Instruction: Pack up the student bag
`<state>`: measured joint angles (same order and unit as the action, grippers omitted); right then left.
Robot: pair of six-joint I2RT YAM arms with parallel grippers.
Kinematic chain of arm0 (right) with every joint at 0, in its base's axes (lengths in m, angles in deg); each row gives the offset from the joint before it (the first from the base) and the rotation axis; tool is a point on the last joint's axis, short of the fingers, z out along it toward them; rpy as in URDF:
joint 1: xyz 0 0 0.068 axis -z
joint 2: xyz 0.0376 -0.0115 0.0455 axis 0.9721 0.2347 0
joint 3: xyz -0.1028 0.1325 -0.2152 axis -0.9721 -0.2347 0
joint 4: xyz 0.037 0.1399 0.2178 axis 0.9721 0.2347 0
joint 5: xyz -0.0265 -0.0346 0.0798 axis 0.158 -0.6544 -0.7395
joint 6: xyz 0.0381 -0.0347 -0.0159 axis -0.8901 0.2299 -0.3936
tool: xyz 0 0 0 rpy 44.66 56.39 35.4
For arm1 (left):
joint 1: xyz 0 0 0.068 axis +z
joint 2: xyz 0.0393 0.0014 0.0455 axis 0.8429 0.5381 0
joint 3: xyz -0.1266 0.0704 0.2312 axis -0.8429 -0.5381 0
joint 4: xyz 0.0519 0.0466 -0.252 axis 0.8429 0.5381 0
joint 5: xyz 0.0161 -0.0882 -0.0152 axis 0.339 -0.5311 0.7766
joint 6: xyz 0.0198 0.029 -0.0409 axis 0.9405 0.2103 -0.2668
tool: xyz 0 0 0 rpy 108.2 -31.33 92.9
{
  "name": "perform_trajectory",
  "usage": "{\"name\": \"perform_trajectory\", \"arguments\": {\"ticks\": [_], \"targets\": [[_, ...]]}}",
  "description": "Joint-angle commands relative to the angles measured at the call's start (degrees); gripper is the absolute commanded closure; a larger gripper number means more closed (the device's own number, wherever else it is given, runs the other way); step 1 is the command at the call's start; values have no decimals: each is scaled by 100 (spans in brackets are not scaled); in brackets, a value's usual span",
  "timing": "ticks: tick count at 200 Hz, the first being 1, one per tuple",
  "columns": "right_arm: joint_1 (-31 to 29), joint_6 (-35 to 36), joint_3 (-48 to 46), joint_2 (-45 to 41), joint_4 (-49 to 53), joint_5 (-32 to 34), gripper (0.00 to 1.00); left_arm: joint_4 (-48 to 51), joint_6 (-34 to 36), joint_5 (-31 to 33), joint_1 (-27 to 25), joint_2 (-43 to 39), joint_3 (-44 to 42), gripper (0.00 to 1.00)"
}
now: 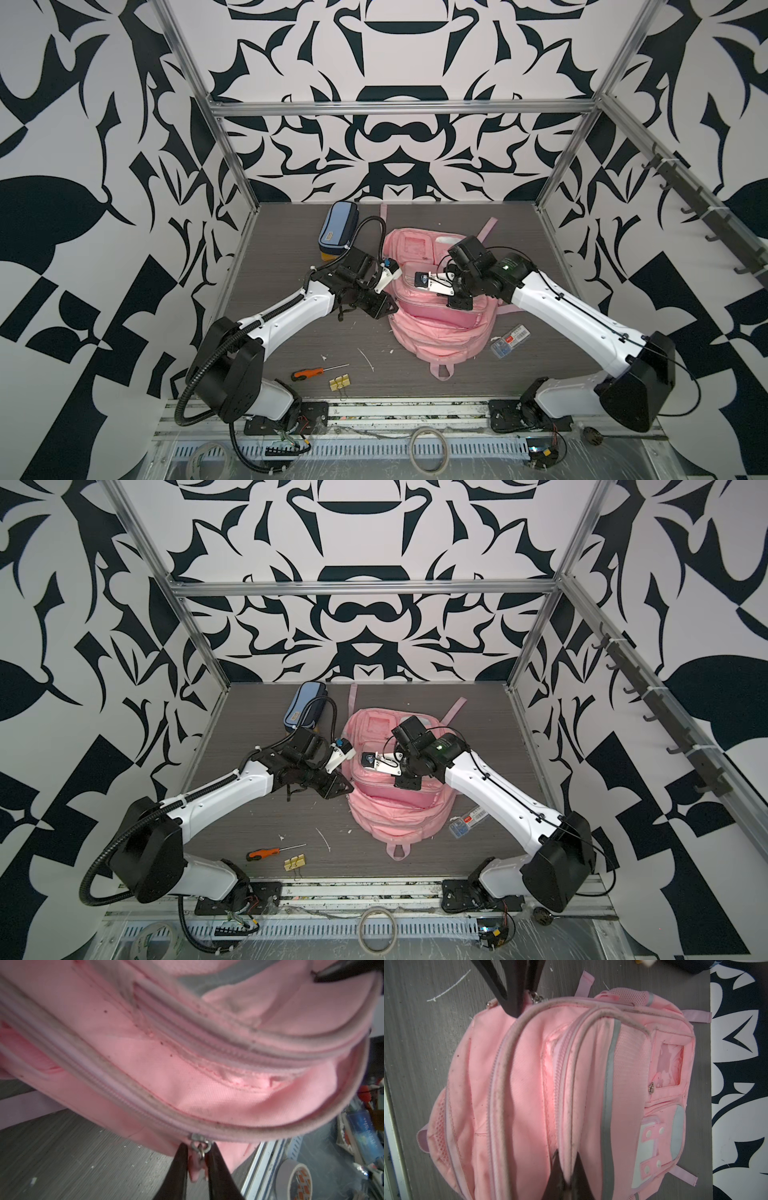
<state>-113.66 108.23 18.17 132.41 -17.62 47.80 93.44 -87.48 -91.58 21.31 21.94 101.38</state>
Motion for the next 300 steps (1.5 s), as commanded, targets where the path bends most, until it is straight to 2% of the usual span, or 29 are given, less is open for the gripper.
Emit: {"name": "perform_trajectory", "arguments": {"ticks": [1, 11, 21, 37, 55, 76, 83, 95, 106, 115, 129, 140, 167, 203, 218, 250, 274, 287, 300], "targets": [[32, 48, 140, -276, -141, -24, 100, 230, 56, -152, 0, 111, 201, 74], [32, 24, 123, -277, -169, -43, 100, 182, 12, -199, 1, 135, 216, 69], [32, -10, 103, -268, -199, -44, 100, 167, -12, -220, -5, 157, 235, 69], [32, -42, 81, -277, -212, -36, 100, 169, 7, -223, -4, 183, 266, 91], [28, -60, 59, -303, -213, -18, 100, 278, 74, -206, 2, 184, 318, 95], [32, -60, 40, -332, -232, -18, 100, 421, 141, -185, 1, 103, 309, 92], [32, -60, 40, -346, -261, -26, 100, 442, 141, -199, -2, 67, 279, 87], [32, -51, 60, -322, -265, -25, 100, 468, 141, -211, -1, 26, 216, 71], [32, -51, 91, -305, -266, -26, 100, 468, 141, -215, 2, 0, 158, 67], [32, -42, 113, -293, -255, -35, 100, 453, 133, -211, 2, -9, 133, 67], [32, -25, 113, -278, -255, -44, 100, 423, 71, -212, -3, -27, 95, 78], [32, -20, 115, -268, -254, -52, 100, 351, 8, -211, 7, -82, 49, 80], [32, -21, 133, -235, -250, -68, 100, 289, -66, -185, 26, -115, -17, 79], [32, -16, 168, -190, -249, -81, 100, 251, -130, -202, 128, -122, -9, 68], [32, -16, 176, -171, -249, -88, 100, 246, -139, -155, 190, -157, -13, 68], [32, -16, 193, -147, -262, -97, 100, 257, -83, -115, 258, -134, 29, 88], [32, -8, 187, -158, -301, -88, 100, 300, -19, -205, 261, -17, 111, 92], [32, -16, 187, -148, -320, -88, 100, 295, 8, -262, 257, 49, 147, 90], [32, -16, 203, -132, -324, -88, 100, 294, 40, -298, 257, 112, 193, 77]]}}
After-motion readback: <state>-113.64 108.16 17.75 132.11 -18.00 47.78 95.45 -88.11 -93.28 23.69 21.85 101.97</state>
